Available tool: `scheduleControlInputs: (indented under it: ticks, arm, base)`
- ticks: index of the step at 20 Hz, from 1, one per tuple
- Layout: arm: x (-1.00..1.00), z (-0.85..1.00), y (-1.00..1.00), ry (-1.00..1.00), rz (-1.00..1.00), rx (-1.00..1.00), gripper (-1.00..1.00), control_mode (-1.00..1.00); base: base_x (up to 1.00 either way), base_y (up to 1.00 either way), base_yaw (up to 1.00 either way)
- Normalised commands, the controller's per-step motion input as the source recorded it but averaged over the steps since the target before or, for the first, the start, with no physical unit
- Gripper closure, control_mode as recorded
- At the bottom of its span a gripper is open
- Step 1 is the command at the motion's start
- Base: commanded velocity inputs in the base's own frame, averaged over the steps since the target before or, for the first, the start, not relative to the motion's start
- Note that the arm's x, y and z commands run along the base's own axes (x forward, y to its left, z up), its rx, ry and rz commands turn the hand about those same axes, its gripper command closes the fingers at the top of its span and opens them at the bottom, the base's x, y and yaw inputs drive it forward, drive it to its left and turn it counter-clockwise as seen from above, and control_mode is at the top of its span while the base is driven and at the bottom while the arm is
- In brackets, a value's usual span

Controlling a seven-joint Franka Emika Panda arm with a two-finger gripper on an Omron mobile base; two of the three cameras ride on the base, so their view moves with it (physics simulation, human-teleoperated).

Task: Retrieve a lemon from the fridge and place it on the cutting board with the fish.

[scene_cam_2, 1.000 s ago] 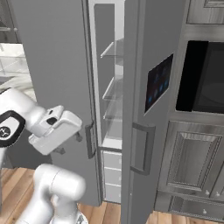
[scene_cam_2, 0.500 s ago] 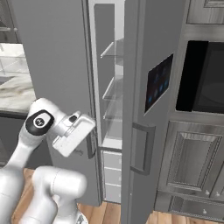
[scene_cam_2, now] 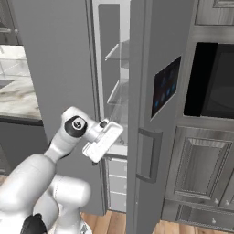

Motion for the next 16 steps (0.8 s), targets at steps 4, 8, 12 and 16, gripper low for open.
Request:
scheduleControlInputs:
  ticks: [4,8,12,16]
  arm:
    - [0.53,-0.47,-0.36,0.21,0.00,-0.03,-1.00,-1.00]
    - [0.44,-0.34,-0.44,0.21,0.00,-0.02,-1.00,-1.00]
    - [0.04,-0.11,-0.84,0.17,0.00,0.00,-1.00,-1.00]
    - [0.00,-0.01,-0.99,0.17,0.00,0.00,-1.00,-1.00]
  base:
    - [0.00,0.00,0.00]
    - [0.00,0.00,0.00]
    - [0.00,0.00,0.00]
    - [0.00,0.00,0.00]
